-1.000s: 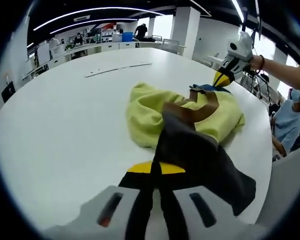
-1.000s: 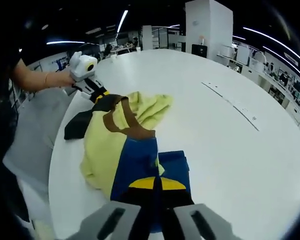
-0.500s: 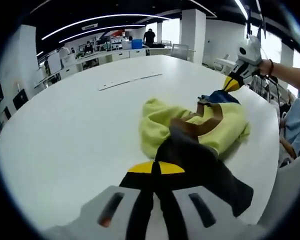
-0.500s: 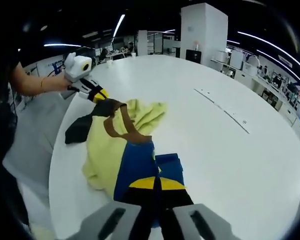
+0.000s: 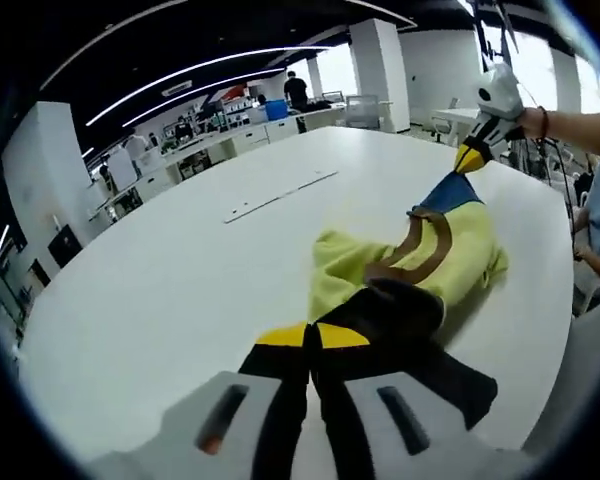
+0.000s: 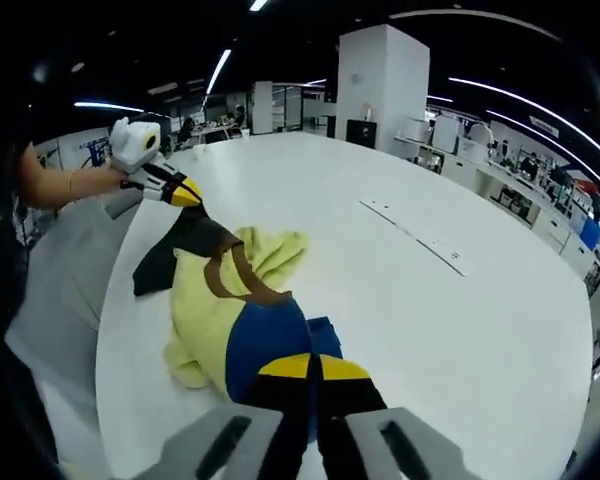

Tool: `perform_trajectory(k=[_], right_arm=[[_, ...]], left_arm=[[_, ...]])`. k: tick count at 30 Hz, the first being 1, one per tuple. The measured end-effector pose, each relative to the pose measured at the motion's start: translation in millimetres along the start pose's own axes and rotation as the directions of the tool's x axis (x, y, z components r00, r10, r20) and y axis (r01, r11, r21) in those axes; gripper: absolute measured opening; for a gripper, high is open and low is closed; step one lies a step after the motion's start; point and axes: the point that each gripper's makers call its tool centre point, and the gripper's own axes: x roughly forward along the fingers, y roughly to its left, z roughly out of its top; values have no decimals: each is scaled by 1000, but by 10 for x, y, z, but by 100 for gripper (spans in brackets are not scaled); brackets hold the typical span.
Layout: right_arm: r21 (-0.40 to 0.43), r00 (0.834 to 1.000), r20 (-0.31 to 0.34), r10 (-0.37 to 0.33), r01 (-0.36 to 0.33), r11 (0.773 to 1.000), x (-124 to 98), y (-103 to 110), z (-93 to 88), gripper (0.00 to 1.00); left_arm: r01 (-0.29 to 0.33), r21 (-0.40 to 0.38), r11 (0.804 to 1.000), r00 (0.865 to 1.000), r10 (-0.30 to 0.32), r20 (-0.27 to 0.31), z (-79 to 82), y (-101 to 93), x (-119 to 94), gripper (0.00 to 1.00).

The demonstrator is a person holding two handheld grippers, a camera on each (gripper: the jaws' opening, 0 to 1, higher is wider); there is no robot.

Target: Fold the garment on the visible template until the final outline fits inside the template.

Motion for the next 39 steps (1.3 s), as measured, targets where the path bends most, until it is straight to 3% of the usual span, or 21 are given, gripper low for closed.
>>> perform_trajectory(k=[5, 10, 22, 29, 39], right_arm=[[2, 999, 3, -34, 34, 999, -93, -70, 3, 0], [25, 999, -36, -26, 27, 999, -127, -14, -144, 0], [83, 994, -108, -3, 12, 996, -95, 129, -493, 0], [96, 989, -148, 21, -7, 995, -17, 191, -653, 0], [99, 992, -127, 23, -11, 995, 15, 183, -599, 5]], left_arm=[[-45, -14, 999, 999, 45, 5, 13, 153, -77, 0], [-67, -54, 996, 998, 66, -10, -77, 228, -143, 0], [-53, -77, 996, 989, 41, -144, -579, 150, -123, 0], [-33, -84, 996, 984, 17, -179, -711, 100, -69, 0], [-15, -95, 995, 991, 2, -132, -579, 115, -86, 0]])
